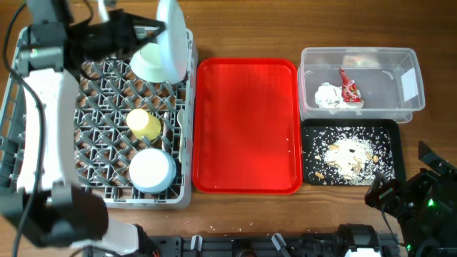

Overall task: Sort waste into correct bins and load items into the dishwasher rack
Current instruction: 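Carry the blue plate with left gripper and stand it upright in the rack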

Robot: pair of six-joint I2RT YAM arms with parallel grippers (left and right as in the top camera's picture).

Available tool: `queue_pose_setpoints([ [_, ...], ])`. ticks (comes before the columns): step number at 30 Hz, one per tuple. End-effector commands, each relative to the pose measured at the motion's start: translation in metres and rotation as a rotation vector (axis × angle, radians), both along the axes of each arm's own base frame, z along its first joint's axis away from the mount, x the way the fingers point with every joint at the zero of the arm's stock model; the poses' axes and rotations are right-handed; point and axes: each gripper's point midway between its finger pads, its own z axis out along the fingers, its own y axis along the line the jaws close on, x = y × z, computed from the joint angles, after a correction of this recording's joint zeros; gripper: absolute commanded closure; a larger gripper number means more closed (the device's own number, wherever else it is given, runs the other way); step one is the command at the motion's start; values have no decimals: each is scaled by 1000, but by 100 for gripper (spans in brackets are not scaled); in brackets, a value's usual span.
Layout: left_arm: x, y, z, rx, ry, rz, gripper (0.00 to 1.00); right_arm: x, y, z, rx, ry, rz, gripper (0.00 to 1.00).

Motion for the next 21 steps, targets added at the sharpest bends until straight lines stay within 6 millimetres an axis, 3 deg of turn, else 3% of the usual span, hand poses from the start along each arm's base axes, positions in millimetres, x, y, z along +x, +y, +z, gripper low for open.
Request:
queue_pose_setpoints([
  [1,9,9,-19,-156,34,-113,96,-1,-3,0,1,-3,-21,0],
  [4,24,12,-42,-159,51,-112,96,-1,-3,0,2,-3,-22,0],
  [12,42,20,-76,-63,112,-15,96,-1,-3,0,1,-3,-21,0],
  [21,58,27,-148,-54,272,23,96,-1,-3,0,2,-3,-22,0],
])
